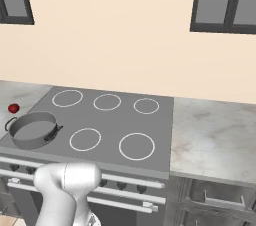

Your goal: Turn on the burner for the pot on the stove. Wait thirty seconds for the pot to heat up. Then add the tomato to the pot.

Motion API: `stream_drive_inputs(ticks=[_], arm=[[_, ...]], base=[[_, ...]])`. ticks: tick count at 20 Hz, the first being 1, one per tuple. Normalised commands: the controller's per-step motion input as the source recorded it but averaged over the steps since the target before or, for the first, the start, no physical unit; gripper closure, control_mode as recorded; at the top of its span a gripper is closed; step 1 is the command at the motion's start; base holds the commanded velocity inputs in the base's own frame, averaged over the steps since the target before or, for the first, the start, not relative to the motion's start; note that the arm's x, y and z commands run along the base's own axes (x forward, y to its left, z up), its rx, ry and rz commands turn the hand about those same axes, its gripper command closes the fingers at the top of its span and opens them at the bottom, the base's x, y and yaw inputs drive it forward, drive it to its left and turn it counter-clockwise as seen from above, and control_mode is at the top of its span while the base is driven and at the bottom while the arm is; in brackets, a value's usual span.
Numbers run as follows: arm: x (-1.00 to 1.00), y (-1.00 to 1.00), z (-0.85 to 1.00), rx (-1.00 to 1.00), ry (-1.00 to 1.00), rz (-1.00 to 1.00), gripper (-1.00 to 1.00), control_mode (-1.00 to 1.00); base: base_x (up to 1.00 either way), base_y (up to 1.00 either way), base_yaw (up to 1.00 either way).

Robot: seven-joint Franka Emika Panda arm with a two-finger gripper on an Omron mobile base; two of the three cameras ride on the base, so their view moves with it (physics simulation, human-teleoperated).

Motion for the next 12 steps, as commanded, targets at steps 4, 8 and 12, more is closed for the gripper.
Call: stream_drive_inputs(ticks=[4, 8, 12], arm=[[0.14, -0.01, 0.00, 0.00, 0.00, 0.00, -1.00, -1.00], [0.17, -0.07, 0.00, 0.00, 0.02, 0.00, -1.00, -1.00], [0.15, -0.19, 0.00, 0.01, 0.05, 0.00, -1.00, -1.00]], base=[[0.00, 0.00, 0.00], [0.00, 0.00, 0.00], [0.00, 0.00, 0.00]])
